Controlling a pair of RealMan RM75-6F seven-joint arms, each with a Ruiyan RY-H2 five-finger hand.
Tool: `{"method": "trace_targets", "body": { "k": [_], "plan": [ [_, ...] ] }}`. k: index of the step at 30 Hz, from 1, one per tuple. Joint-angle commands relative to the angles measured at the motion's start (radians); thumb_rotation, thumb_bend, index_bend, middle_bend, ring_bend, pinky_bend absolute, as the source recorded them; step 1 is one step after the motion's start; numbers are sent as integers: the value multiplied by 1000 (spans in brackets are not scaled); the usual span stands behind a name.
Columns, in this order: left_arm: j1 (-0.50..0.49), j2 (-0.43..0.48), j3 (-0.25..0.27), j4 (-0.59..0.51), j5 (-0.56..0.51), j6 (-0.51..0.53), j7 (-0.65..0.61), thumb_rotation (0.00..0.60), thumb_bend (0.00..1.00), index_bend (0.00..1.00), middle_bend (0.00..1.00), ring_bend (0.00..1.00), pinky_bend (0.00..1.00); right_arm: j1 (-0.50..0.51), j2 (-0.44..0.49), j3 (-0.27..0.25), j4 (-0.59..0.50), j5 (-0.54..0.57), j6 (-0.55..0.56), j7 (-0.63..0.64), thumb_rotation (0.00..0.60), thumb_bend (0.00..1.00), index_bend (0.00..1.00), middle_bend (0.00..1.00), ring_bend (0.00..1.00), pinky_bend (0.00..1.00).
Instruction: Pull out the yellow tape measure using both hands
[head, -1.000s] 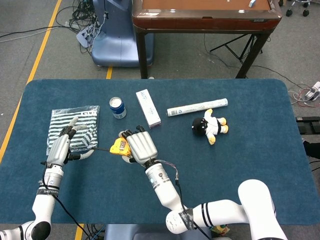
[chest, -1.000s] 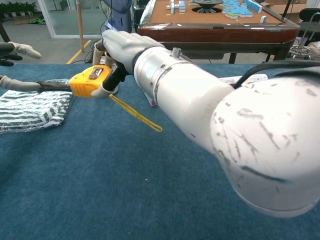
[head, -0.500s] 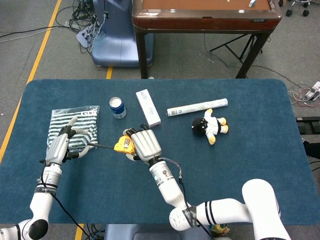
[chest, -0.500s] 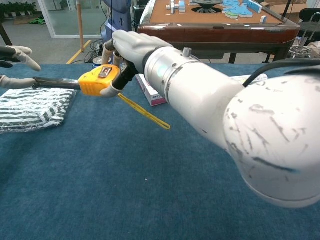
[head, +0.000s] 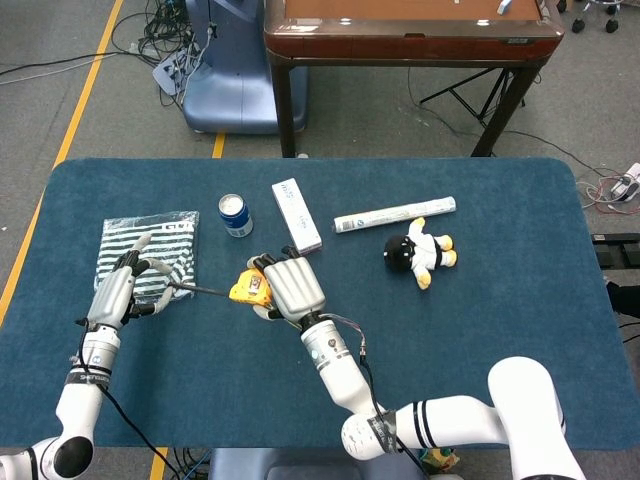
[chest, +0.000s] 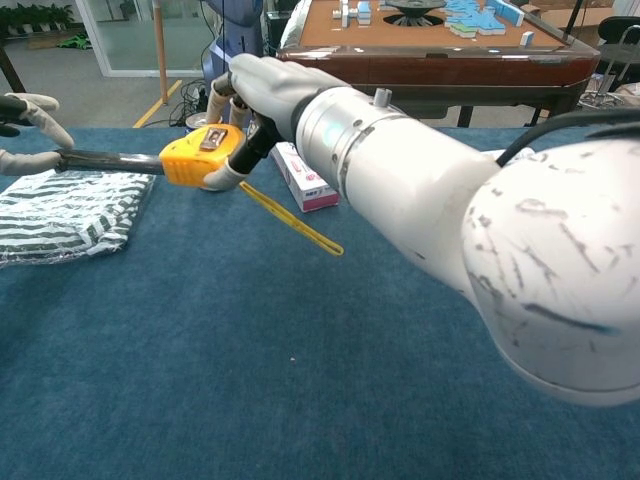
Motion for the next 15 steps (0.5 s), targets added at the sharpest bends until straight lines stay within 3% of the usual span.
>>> {"method": "trace_targets", "body": {
  "k": [1, 15],
  "plan": [
    [-2, -1, -1, 2, -1, -2, -1, 600, 379, 425, 0, 0, 0, 1, 0, 0, 3, 1, -2, 1, 600, 550, 576, 561, 483, 191],
    [-14, 12, -1, 1, -10, -42, -24, 600, 452, 441, 1, 0, 0, 14, 0, 8, 21, 10, -13, 3, 600, 550, 576, 562, 487, 191]
  ]
}}
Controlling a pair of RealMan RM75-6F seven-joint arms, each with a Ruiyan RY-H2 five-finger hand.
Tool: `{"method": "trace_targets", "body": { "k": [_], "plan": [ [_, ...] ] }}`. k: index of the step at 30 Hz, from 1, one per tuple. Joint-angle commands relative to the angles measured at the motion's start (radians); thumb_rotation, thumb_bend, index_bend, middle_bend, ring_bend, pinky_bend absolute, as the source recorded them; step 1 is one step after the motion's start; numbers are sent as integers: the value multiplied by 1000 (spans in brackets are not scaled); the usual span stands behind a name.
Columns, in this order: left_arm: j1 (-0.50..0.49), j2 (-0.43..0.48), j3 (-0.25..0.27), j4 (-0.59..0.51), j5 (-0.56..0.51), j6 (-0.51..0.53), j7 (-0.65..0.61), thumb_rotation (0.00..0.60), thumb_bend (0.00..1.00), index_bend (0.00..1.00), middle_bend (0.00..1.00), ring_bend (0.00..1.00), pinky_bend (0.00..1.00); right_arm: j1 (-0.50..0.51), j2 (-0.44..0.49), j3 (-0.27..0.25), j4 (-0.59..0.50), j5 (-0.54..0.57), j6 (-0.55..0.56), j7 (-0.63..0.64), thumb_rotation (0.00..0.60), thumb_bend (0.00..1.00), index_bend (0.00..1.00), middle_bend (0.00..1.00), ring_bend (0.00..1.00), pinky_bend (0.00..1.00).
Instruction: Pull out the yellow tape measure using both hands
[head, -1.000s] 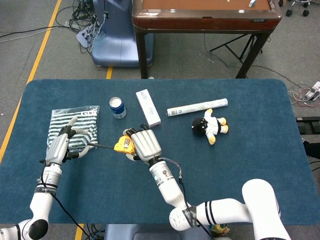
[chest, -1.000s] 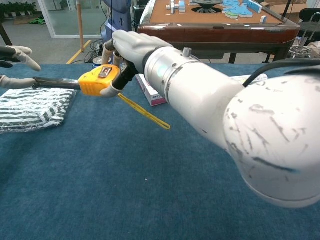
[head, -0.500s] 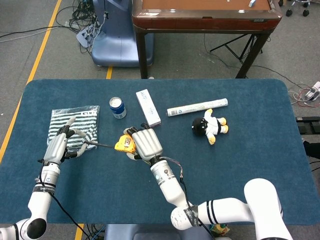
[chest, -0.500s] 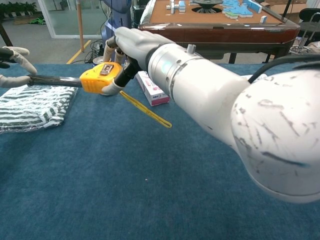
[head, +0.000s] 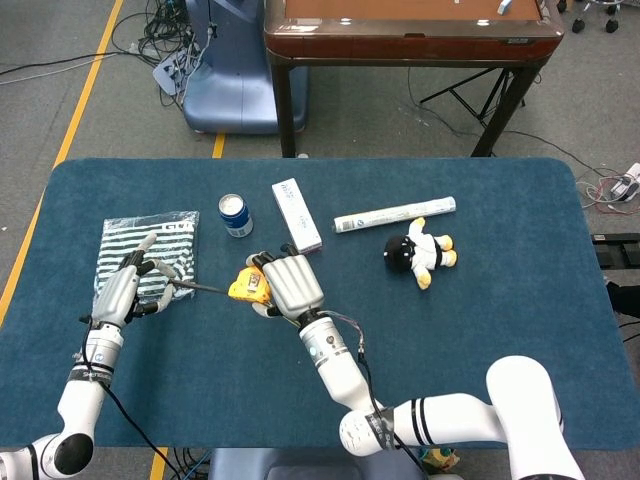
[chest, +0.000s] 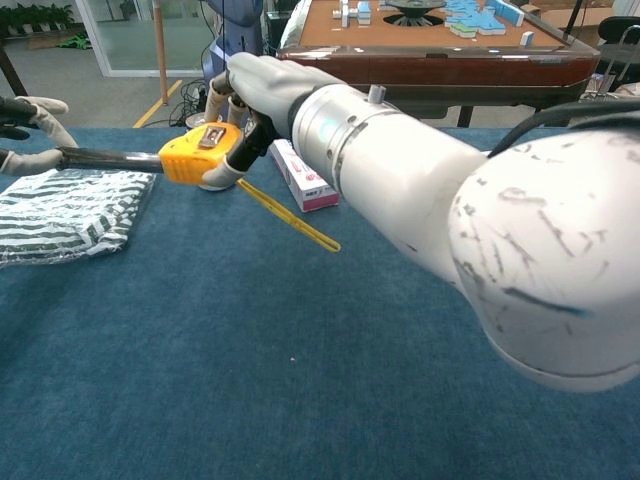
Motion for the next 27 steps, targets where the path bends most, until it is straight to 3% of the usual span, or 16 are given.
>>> {"method": "trace_targets", "body": {
  "k": [1, 12, 27],
  "plan": [
    [-1, 7, -1, -2, -2, -10, -11, 600, 465, 441, 1, 0, 0, 0, 1, -1, 2, -1, 0, 2, 600, 550, 576, 562, 487, 191],
    [-5, 13, 3, -2, 1, -26, -30, 600, 533, 458, 1, 0, 0, 3, 2, -2, 6, 3, -4, 7, 600, 550, 576, 562, 488, 191],
    [-3, 7, 4, 9, 9, -16, -49, 600, 589, 574, 50, 0, 0, -2, 14, -5, 7, 10, -5, 15, 600, 550, 577, 562, 488, 191]
  ]
}}
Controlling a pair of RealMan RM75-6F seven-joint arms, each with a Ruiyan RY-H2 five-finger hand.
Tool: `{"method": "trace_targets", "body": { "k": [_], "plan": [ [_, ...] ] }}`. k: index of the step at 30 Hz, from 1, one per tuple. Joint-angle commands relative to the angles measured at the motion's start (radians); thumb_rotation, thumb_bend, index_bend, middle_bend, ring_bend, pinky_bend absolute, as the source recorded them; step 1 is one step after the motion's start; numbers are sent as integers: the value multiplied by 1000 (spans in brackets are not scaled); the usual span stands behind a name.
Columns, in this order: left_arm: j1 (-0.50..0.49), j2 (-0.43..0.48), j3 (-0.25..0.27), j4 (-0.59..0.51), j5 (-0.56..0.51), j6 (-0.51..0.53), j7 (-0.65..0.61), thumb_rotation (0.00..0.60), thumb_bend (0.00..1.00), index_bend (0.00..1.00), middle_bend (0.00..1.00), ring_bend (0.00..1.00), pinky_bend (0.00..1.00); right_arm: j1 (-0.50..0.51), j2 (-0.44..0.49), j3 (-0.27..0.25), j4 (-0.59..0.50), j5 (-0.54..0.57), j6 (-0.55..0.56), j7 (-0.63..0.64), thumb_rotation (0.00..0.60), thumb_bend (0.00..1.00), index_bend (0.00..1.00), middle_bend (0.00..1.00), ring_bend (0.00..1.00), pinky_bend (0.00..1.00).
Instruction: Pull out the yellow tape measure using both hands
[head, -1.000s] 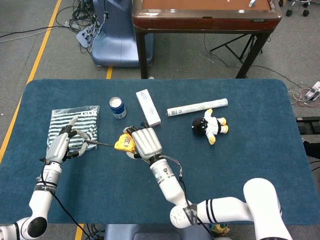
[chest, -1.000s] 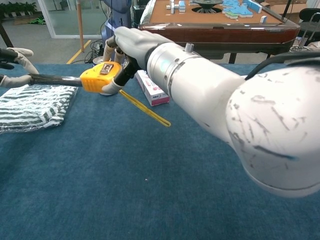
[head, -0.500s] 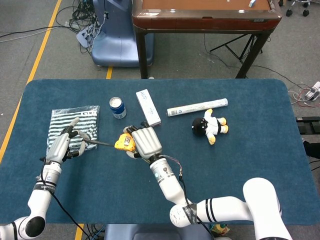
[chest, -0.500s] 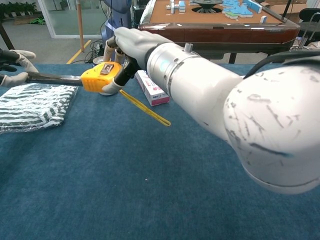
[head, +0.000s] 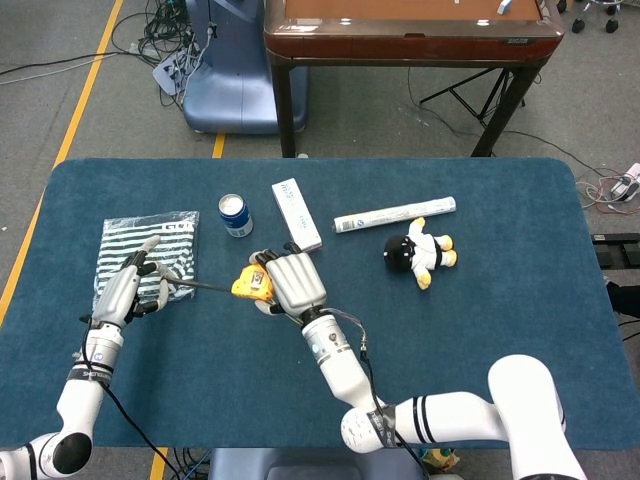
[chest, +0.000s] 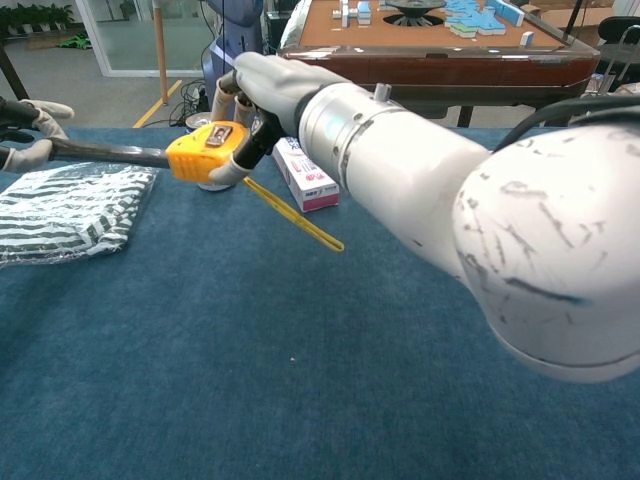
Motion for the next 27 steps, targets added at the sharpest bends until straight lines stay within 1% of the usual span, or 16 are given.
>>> {"method": "trace_targets", "body": {
  "k": [1, 6, 14, 22, 27],
  "plan": [
    [1, 2, 1, 0, 0, 0, -1, 600, 590, 575, 50, 0, 0, -1, 3, -1, 0, 2, -2, 2, 600, 550, 577, 562, 488, 191],
    [8, 8, 4, -1, 10, 3, -14, 600, 590, 575, 54, 0, 0, -5, 17, -8, -13, 3, -3, -5, 600, 550, 580, 564, 488, 191],
    [42, 18, 11, 7, 54, 44, -62, 600, 591, 576, 65, 0, 0, -26, 77, -31, -63, 23, -27, -12, 600, 550, 584, 567, 489, 191],
    [66, 26, 16, 23, 104, 64, -119, 600, 591, 576, 68, 0, 0, -69, 170, -71, -141, 17, -42, 10, 600, 550, 587, 570, 489, 191],
    [81, 19, 30, 37, 131, 76, -139, 600, 591, 575, 68, 0, 0, -116, 236, -115, -189, -16, -44, 50, 600, 550, 594, 574, 492, 191]
  ]
}}
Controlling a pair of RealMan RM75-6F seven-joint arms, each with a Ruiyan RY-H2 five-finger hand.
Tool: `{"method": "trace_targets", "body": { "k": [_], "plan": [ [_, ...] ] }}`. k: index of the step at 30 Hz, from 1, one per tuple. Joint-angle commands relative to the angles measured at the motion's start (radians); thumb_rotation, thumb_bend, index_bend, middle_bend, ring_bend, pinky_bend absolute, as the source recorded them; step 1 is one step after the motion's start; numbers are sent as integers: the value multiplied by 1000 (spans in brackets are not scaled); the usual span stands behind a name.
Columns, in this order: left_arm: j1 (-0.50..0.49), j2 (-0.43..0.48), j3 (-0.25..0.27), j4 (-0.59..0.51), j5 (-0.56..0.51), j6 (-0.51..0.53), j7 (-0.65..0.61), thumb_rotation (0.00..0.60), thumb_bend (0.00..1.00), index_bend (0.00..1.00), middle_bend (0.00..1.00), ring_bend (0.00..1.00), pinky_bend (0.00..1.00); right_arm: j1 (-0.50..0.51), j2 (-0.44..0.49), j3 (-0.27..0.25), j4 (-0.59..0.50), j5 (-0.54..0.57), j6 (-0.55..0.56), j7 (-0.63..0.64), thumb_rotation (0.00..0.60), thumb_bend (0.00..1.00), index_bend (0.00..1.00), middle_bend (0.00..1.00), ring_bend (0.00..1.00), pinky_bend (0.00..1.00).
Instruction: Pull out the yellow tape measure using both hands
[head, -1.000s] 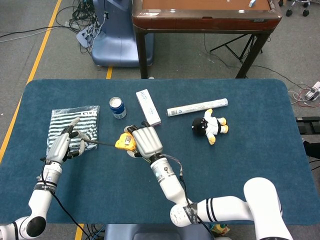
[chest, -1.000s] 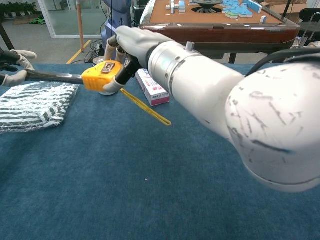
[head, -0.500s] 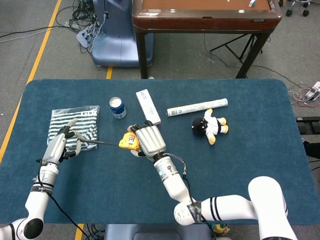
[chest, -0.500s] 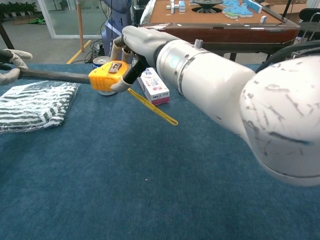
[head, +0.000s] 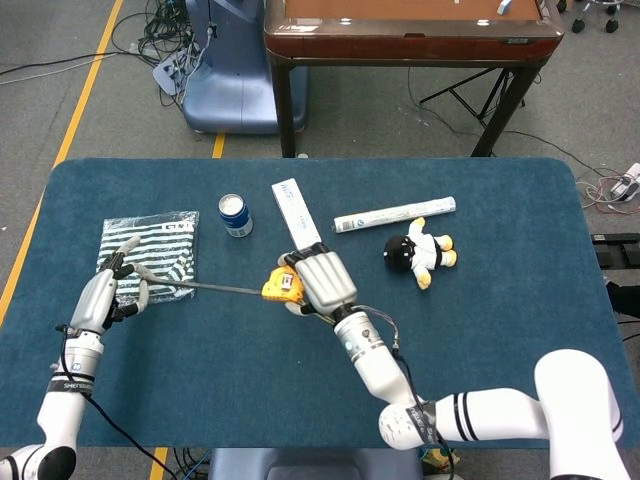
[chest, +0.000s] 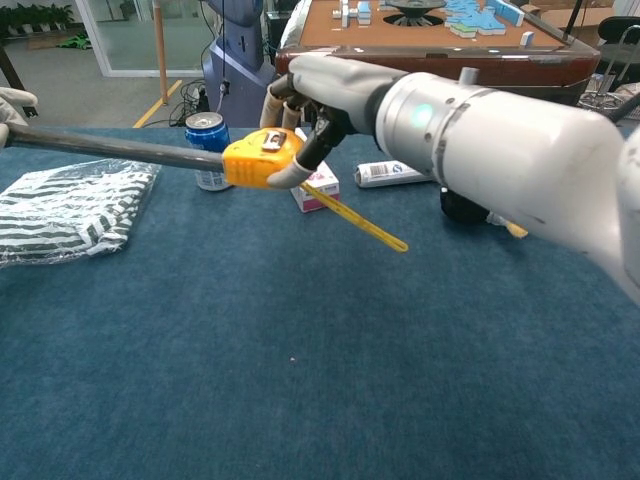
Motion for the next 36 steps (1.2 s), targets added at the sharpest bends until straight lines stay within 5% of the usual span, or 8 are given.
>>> {"method": "trace_targets", "body": {
  "k": [1, 19, 36],
  "plan": [
    [10, -4, 10, 8, 13, 7, -11, 600, 591, 575, 68, 0, 0, -40, 47, -37, -35, -31, 1, 34, 600, 550, 594, 574, 492, 191],
    [76, -36, 77, 14, 119, 79, -41, 600, 591, 571, 70, 0, 0, -290, 259, -230, -103, -286, 26, 322, 600, 550, 602, 580, 497, 191],
    [109, -31, 82, 28, 137, 101, -67, 600, 591, 571, 70, 0, 0, -394, 313, -268, -102, -392, 27, 408, 600, 550, 604, 582, 503, 191]
  ]
}}
